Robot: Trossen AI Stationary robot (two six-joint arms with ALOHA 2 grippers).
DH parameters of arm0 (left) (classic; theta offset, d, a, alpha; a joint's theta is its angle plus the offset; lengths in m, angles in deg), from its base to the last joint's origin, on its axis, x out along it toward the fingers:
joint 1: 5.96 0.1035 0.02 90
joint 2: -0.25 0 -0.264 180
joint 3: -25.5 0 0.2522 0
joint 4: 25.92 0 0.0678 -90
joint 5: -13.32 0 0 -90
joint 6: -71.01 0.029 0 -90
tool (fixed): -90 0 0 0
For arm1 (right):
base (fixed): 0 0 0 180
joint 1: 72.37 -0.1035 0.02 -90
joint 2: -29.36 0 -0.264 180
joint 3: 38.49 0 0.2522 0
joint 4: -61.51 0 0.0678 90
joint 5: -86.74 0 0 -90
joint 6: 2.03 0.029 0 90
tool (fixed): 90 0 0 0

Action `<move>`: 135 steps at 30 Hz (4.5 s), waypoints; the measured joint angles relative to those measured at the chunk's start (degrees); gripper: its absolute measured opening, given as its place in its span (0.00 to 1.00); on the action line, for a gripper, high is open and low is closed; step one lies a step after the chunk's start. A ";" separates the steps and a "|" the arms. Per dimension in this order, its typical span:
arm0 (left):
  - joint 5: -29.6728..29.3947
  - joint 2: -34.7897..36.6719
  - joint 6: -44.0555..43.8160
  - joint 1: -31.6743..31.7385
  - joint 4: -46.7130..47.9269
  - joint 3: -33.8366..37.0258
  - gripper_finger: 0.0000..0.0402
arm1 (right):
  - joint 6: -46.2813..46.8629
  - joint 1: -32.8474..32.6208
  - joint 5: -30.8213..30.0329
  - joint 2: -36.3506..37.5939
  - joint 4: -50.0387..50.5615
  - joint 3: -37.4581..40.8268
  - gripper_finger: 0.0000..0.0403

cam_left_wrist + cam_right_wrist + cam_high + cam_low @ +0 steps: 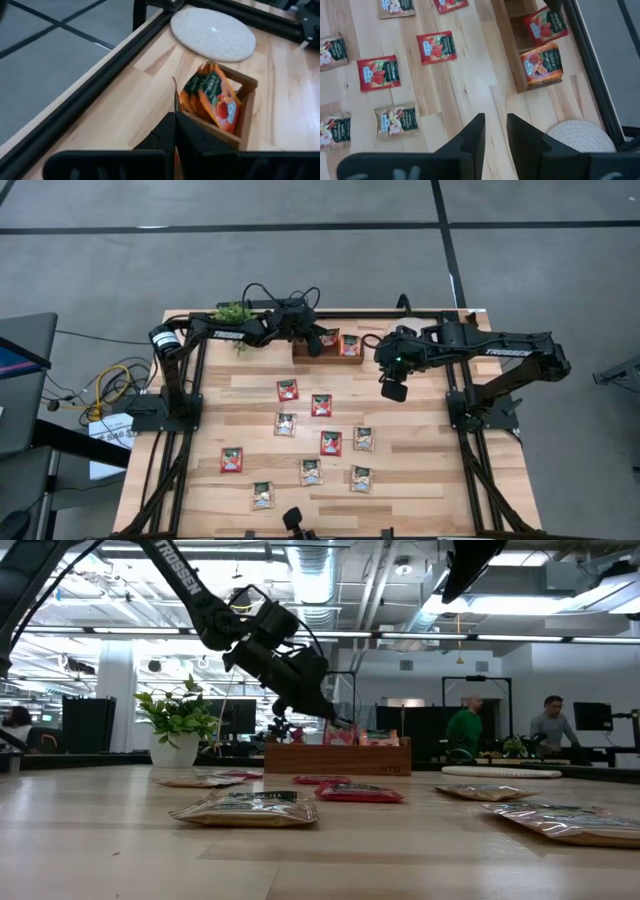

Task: Pick & Place Tea
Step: Put the red tea bag into the middle section of the wooden organizer

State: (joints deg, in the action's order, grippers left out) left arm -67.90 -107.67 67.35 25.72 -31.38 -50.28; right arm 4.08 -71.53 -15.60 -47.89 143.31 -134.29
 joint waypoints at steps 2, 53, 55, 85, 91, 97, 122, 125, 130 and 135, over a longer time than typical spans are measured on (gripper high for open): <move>0.02 0.00 -0.02 0.31 -0.25 0.00 0.00 | 0.00 0.00 0.00 0.00 -0.01 -0.02 0.18; 1.70 -2.18 -3.39 -0.62 -2.14 0.00 0.27 | -0.02 0.04 0.02 -0.02 -1.26 -0.04 0.18; 1.70 -0.80 -3.44 -0.65 -1.56 0.07 0.28 | -0.03 0.04 0.04 -0.02 -1.26 -0.04 0.18; -15.19 12.04 -4.75 -12.98 54.99 0.74 0.30 | -2.03 -0.55 0.61 -0.04 -2.96 -0.07 0.18; -9.70 8.86 1.44 -12.54 55.23 0.74 0.30 | -2.03 -0.44 0.58 -0.04 -2.96 -0.07 0.18; -7.63 8.61 4.26 -12.52 55.16 0.74 0.30 | -2.03 -0.44 0.57 -0.04 -2.98 -0.07 0.18; -7.09 1.84 5.53 -11.99 53.73 0.59 0.26 | -2.01 -0.44 0.55 -0.04 -4.21 -0.07 0.18; -7.23 1.81 5.48 -11.99 53.77 0.61 0.20 | -2.03 -0.44 0.55 -0.04 -4.21 -0.07 0.18; -8.84 2.03 5.38 -11.99 53.75 0.64 0.11 | -2.02 -0.44 0.55 -0.04 -4.21 -0.07 0.18; -10.35 3.72 5.39 -12.04 53.63 0.88 0.08 | -2.01 -0.44 0.55 -0.04 -4.22 -0.07 0.18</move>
State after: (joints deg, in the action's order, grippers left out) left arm -78.26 -103.95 72.73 13.68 22.25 -49.40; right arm 2.07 -71.97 -15.05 -47.94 139.09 -134.36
